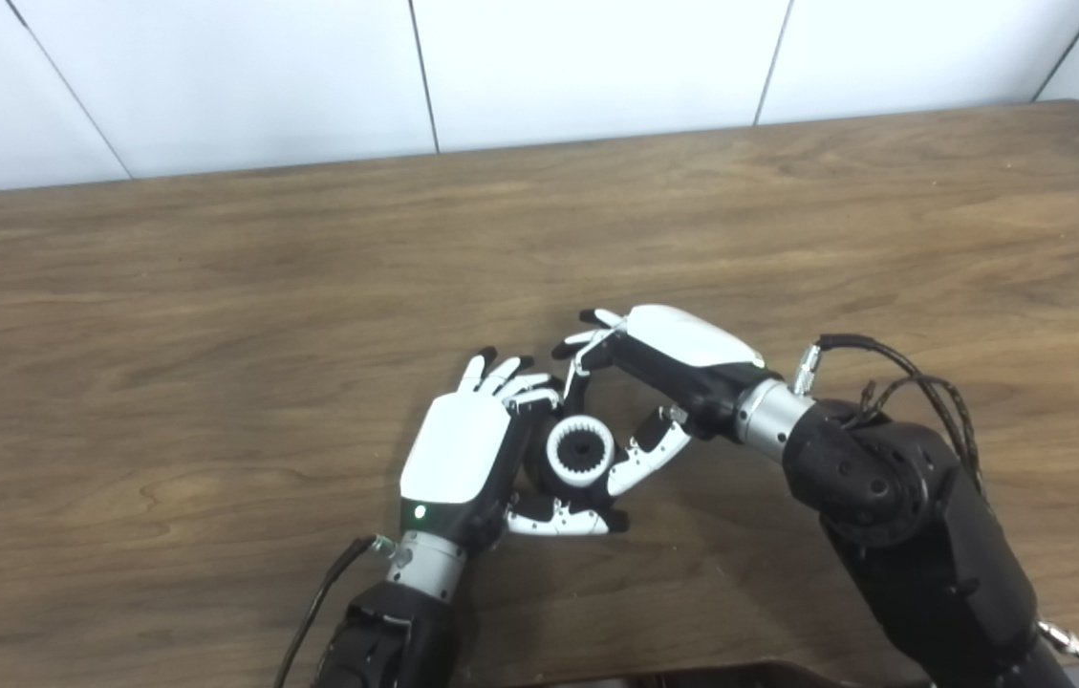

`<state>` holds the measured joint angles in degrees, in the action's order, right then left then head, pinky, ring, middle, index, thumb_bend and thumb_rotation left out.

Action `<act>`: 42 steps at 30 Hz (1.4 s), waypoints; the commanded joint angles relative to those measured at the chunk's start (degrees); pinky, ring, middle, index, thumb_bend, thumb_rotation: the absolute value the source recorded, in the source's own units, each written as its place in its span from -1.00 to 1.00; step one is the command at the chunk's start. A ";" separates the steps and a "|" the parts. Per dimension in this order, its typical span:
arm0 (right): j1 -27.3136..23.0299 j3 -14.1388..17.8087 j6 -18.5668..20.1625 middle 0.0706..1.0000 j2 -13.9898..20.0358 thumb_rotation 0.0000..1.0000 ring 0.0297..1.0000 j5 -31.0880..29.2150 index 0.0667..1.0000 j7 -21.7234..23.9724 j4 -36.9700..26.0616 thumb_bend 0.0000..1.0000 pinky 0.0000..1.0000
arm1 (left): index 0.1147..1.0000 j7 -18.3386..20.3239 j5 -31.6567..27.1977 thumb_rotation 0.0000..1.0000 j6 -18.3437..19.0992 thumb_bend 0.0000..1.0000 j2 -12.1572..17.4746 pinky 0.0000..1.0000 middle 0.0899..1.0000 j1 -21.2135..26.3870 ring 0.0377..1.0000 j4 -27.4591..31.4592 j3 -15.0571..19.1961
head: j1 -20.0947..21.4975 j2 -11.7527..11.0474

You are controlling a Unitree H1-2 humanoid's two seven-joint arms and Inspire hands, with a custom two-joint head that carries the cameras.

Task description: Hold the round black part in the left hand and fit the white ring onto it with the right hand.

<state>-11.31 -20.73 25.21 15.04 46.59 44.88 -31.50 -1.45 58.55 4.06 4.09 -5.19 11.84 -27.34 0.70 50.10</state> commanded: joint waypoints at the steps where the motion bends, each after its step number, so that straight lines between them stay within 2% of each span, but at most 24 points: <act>1: -1.03 0.61 -0.94 0.71 0.10 -0.74 1.00 -0.42 -0.10 -1.83 -0.81 0.04 1.00 | -0.16 -0.71 0.78 -0.90 -0.27 0.05 -0.13 1.00 0.53 0.49 0.80 0.87 -0.01 | 0.04 0.08; 13: -0.79 -0.32 -2.15 0.71 0.75 -0.71 0.99 0.88 -0.09 -2.42 -0.92 0.05 1.00 | -0.17 -0.65 0.84 -0.90 -0.19 0.05 -0.16 1.00 0.53 0.62 0.80 0.82 0.02 | 0.46 0.09; 14: -0.84 -0.36 -2.16 0.71 0.82 -0.66 0.99 0.92 0.04 -2.44 -0.94 0.42 1.00 | -0.17 -0.58 0.80 -0.90 -0.15 0.05 -0.16 1.00 0.53 0.62 0.80 0.85 0.04 | 0.46 0.09; 16: -0.82 -0.31 -2.34 0.72 0.89 -0.60 0.99 0.79 0.18 -2.65 -1.00 0.78 1.00 | -0.17 -0.65 0.91 -0.90 -0.17 0.05 -0.12 1.00 0.53 0.63 0.80 0.80 0.04 | 0.50 0.06; 20: -0.69 -0.11 -2.39 0.74 0.96 -0.55 1.00 0.72 0.24 -3.13 -0.99 0.97 1.00 | -0.17 -0.55 0.88 -0.89 -0.18 0.05 -0.08 1.00 0.53 0.62 0.80 0.88 0.02 | 0.50 0.06; 42: -0.97 1.25 -1.58 0.73 1.74 -0.65 1.00 -0.36 0.10 -3.73 -2.01 1.00 1.00 | -0.17 -1.38 0.51 -0.90 -0.64 0.05 0.20 1.00 0.53 0.88 0.79 0.22 0.55 | 0.73 -0.23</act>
<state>-10.97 -20.50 24.27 16.61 46.59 42.45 -31.52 -1.71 58.57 3.95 4.16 -5.17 11.75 -27.07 1.41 49.83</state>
